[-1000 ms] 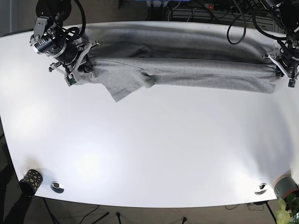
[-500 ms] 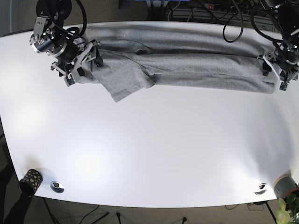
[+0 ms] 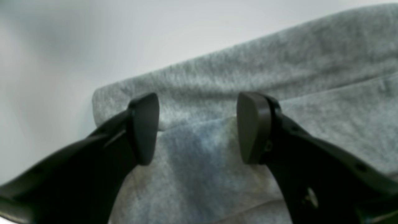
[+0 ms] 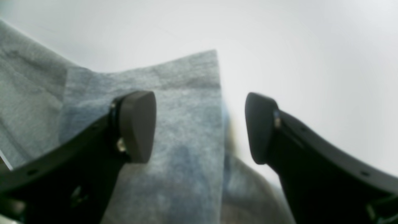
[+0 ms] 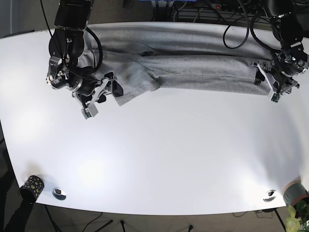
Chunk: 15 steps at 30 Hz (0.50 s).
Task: Fold the T-shirt properly
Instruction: 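Fold the hem edge over toward the collar with both grippers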
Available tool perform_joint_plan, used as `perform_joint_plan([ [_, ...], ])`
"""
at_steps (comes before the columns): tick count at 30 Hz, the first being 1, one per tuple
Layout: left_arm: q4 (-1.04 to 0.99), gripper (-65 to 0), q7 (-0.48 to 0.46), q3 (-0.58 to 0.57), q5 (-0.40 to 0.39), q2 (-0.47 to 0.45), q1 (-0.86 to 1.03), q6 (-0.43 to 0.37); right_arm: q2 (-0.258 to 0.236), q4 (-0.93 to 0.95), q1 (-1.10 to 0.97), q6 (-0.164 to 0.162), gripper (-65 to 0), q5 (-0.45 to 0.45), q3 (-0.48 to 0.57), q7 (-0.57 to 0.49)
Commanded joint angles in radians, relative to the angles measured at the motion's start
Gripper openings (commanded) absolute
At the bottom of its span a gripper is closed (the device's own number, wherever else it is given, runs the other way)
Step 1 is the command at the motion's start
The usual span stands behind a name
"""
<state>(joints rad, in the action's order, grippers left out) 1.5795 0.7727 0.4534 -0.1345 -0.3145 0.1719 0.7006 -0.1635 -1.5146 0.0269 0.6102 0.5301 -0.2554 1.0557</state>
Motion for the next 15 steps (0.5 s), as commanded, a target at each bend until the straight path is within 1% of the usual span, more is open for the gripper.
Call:
perform_joint_plan([
  [1, 0.015, -27.9, -0.011, 0.008, -0.007, -0.035, 0.024, -0.002, -0.008, 0.029, 0.026, 0.004, -22.7, 0.018, 0.018, -0.019],
  [3, 0.011, -27.9, -0.011, 0.008, -0.007, -0.036, 0.033, -0.002, -0.008, 0.064, 0.043, 0.001, -22.7, 0.008, 0.037, -0.022],
  [6, 0.011, -27.9, -0.011, 0.009, -0.007, -0.036, 0.038, -0.002, -0.008, 0.105, 0.063, -0.02, -22.7, -0.046, 0.071, -0.024],
  [8, 0.002, -27.9, -0.011, 0.009, -0.007, -0.035, 0.039, -0.002, -0.003, 0.118, 0.063, -0.02, -22.8, -0.071, 0.086, -0.041],
  [9, -0.006, -27.9, -0.011, 0.009, -0.007, -0.035, 0.039, -0.002, 0.008, 0.119, 0.061, -0.02, -22.8, -0.077, 0.095, -0.051],
  [12, -0.026, -27.9, -0.011, 0.009, -0.007, -0.033, 0.036, -0.002, 0.022, 0.122, 0.06, -0.02, -23.0, -0.08, 0.121, -0.068],
  [13, -0.026, -27.9, -0.011, 0.009, -0.007, -0.031, 0.036, -0.002, 0.022, 0.122, 0.058, -0.02, -24.1, -0.08, 0.126, -0.068],
  [15, -0.026, -27.9, -0.011, 0.009, -0.007, -0.03, 0.036, -0.002, 0.025, 0.122, 0.049, -0.02, -32.0, -0.08, 0.126, -0.07],
])
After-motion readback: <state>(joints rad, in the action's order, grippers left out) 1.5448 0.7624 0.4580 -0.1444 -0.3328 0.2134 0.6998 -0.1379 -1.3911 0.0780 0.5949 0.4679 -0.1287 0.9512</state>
